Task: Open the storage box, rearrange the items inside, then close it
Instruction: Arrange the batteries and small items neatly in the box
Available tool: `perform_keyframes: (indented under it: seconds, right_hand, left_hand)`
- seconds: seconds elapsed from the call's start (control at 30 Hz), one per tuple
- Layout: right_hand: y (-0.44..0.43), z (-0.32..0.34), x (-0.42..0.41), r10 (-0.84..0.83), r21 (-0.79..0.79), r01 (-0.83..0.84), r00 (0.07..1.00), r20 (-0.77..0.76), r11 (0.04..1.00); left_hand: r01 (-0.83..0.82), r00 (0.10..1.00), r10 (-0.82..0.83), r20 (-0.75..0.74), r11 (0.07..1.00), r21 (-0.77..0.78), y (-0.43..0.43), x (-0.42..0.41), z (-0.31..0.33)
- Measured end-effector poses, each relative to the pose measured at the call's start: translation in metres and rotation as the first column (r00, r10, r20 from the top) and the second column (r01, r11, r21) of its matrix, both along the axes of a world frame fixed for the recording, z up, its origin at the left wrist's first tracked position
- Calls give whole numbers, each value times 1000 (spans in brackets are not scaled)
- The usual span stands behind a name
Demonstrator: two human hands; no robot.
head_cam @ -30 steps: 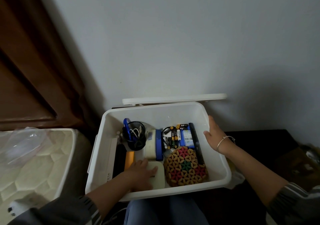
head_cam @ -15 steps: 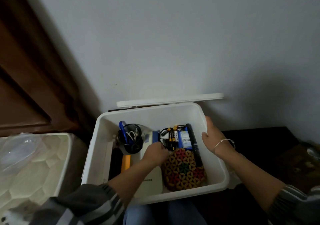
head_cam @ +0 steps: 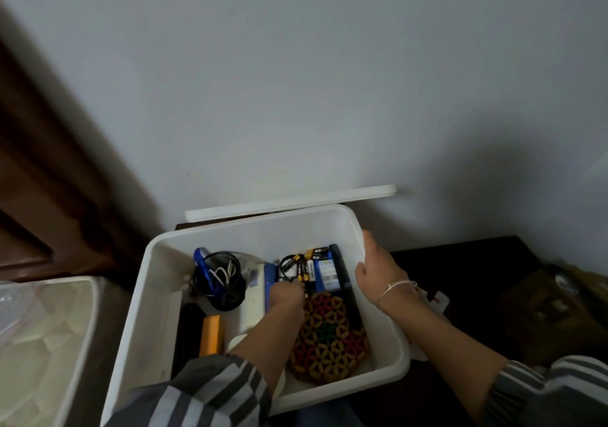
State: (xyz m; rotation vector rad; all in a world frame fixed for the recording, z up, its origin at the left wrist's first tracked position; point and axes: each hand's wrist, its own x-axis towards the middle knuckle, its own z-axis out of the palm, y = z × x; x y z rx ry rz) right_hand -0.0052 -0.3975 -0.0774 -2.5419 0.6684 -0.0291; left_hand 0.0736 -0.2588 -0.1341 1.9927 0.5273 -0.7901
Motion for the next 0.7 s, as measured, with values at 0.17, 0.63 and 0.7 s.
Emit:
perform_keyframes:
  seconds: [0.17, 0.63, 0.7]
  right_hand:
    - [-1, -2, 0, 4, 4, -4, 1000, 12, 1000]
    - [-1, -3, 1, -14, 11, 14, 1000, -19, 1000]
    - [0, -2, 1, -10, 11, 10, 1000, -23, 1000]
  left_hand:
    - [0, 973, 30, 230, 992, -129, -8, 2, 23]
    - [233, 968, -141, 206, 808, -542, -7, 14, 126]
    - [282, 955, -185, 231, 802, -526, -5, 14, 132]
